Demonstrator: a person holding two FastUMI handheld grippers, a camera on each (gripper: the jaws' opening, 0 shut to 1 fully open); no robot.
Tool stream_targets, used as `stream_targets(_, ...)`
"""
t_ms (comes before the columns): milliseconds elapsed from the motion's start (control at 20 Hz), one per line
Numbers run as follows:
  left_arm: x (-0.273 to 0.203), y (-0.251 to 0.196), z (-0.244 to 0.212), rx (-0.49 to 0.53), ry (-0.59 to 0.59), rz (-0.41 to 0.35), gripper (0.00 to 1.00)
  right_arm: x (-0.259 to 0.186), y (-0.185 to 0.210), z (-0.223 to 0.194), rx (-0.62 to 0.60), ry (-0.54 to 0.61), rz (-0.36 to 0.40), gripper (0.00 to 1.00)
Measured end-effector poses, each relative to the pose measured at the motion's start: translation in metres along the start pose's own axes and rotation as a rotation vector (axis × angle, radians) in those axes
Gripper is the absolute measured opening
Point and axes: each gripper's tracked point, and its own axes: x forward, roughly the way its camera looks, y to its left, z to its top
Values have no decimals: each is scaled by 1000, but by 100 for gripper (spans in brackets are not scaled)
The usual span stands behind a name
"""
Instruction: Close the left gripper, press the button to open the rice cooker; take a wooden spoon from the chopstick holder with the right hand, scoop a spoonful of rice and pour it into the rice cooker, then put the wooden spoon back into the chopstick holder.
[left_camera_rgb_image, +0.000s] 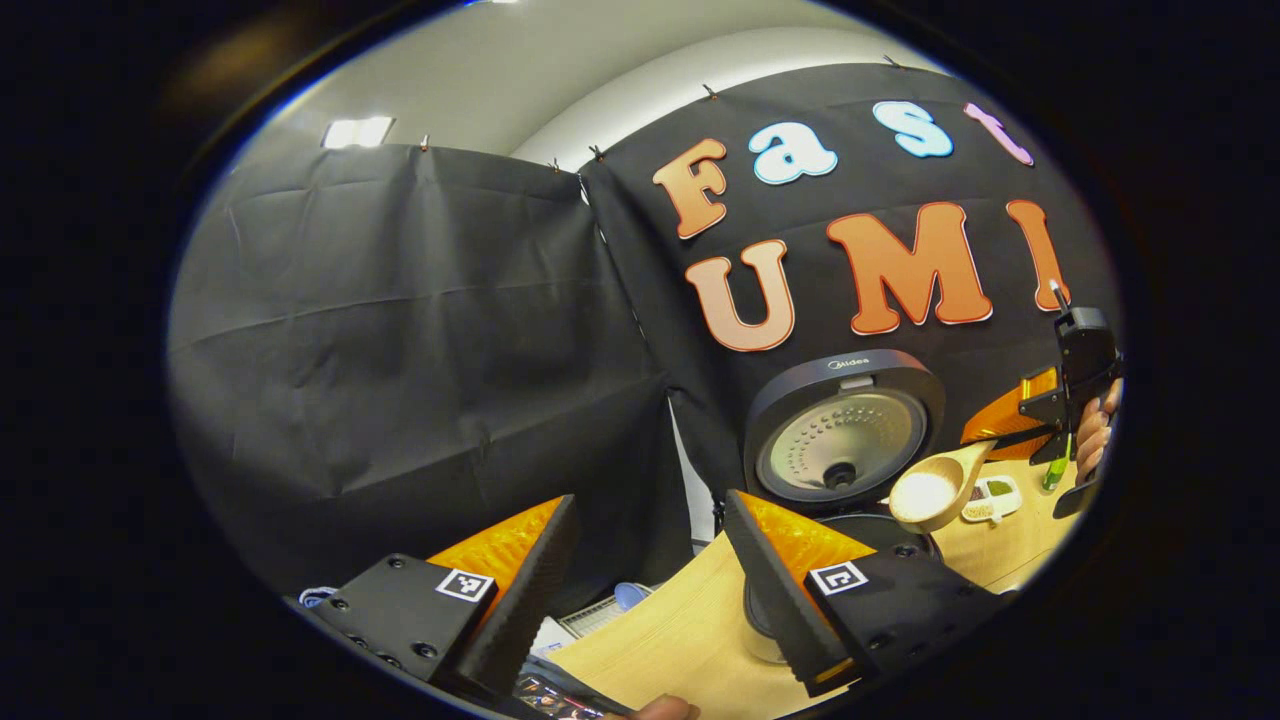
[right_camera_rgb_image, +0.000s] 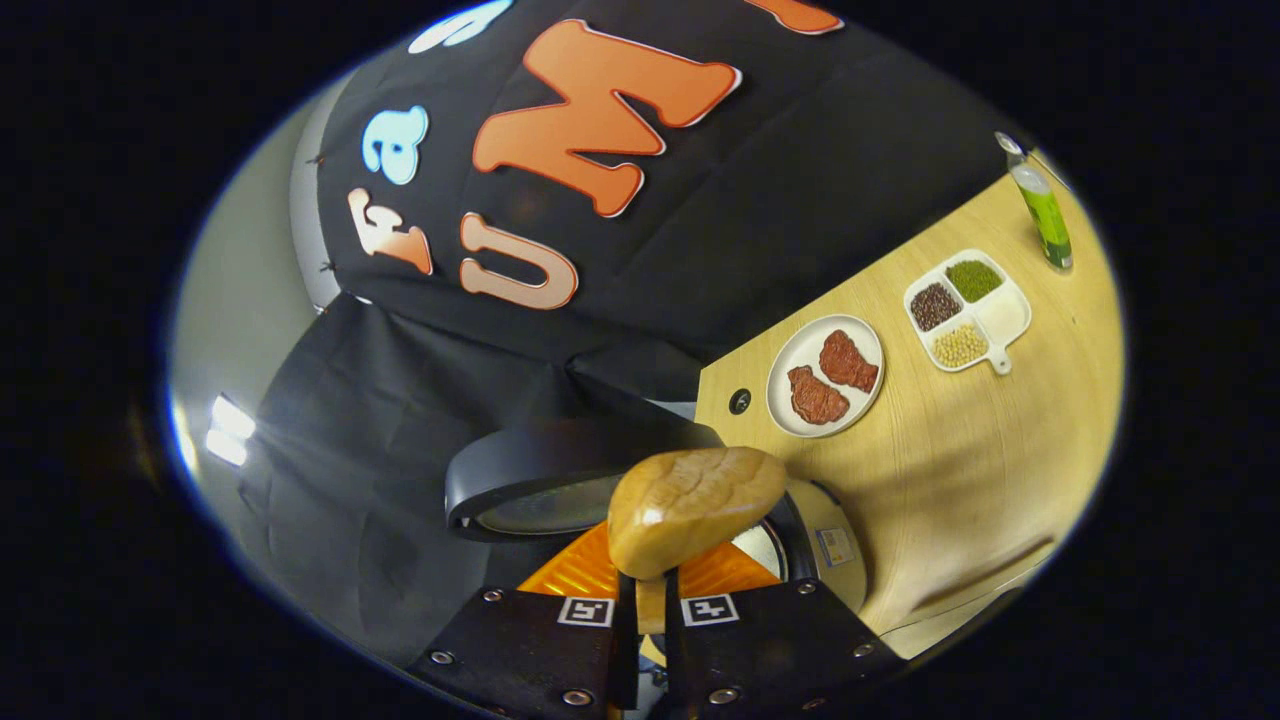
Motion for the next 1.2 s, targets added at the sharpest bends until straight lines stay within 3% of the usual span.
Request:
stream_targets(150, 3, 6, -3, -11, 7, 6, 100, 3, 3, 1, -144, -29, -39, 10)
stream_targets(200, 4, 7, -3, -16, 10, 7, 91, 6, 6, 3, -183, -40, -49, 10)
stream_targets(450, 4, 13, -7, -5, 6, 17, 91, 11, 18, 2, -369, -76, -85, 10)
stream_targets(500, 4, 15, -7, -2, 5, 20, 99, 10, 18, 0, -395, -82, -89, 11)
stream_targets(650, 4, 21, -12, -11, 14, 30, 100, 11, 21, 0, -439, -90, -89, 10)
stream_targets(750, 4, 26, -13, -12, 18, 38, 91, 14, 24, 2, -454, -93, -84, 10)
stream_targets(850, 4, 29, -14, -8, 15, 43, 99, 13, 27, 3, -469, -98, -81, 10)
stream_targets(900, 4, 29, -13, -6, 15, 44, 91, 13, 29, 4, -480, -101, -80, 10)
stream_targets(1200, 5, 23, -12, -2, 12, 30, 91, 11, 34, 7, -591, -132, -85, 10)
